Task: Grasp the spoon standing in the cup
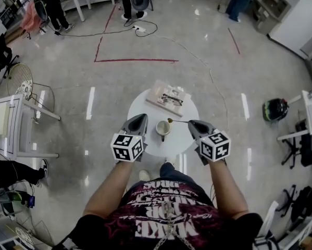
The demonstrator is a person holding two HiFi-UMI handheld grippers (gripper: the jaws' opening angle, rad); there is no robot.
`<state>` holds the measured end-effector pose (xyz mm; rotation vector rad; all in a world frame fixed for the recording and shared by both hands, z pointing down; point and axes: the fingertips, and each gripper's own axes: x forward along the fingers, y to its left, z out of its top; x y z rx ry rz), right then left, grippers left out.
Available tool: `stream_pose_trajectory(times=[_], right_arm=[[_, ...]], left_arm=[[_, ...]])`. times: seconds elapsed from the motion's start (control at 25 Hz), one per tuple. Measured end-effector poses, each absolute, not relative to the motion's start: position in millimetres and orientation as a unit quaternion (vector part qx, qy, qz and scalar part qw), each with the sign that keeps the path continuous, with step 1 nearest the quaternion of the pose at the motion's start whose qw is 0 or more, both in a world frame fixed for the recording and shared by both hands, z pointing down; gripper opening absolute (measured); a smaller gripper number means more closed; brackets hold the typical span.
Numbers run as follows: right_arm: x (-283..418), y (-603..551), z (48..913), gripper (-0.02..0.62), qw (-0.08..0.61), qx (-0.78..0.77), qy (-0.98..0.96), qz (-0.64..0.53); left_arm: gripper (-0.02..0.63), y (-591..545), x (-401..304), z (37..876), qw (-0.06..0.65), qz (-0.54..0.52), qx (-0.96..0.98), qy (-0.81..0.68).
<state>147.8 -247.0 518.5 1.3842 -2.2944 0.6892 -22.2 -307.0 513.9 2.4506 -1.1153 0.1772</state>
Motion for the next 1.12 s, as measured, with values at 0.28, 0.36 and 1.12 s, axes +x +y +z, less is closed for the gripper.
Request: stream_pose_trajectory(times=[0.28, 0.36, 1.12], right_arm=[[153, -248, 481, 0.035, 0.176, 0.497, -0.821, 0.220], [156, -249, 476, 0.035, 0.173, 0.497, -0.822, 0.219], [163, -265, 564, 0.035, 0.191, 0.473, -0.810, 0.289]], left_arm=[[0.025, -308, -25, 511, 0.218, 0.062, 0.885, -0.406], [0.025, -308, -25, 513, 0.221, 0.062, 0.884, -0.408], [0.025, -313, -14, 585, 0.270, 0.100, 0.860, -0.422]])
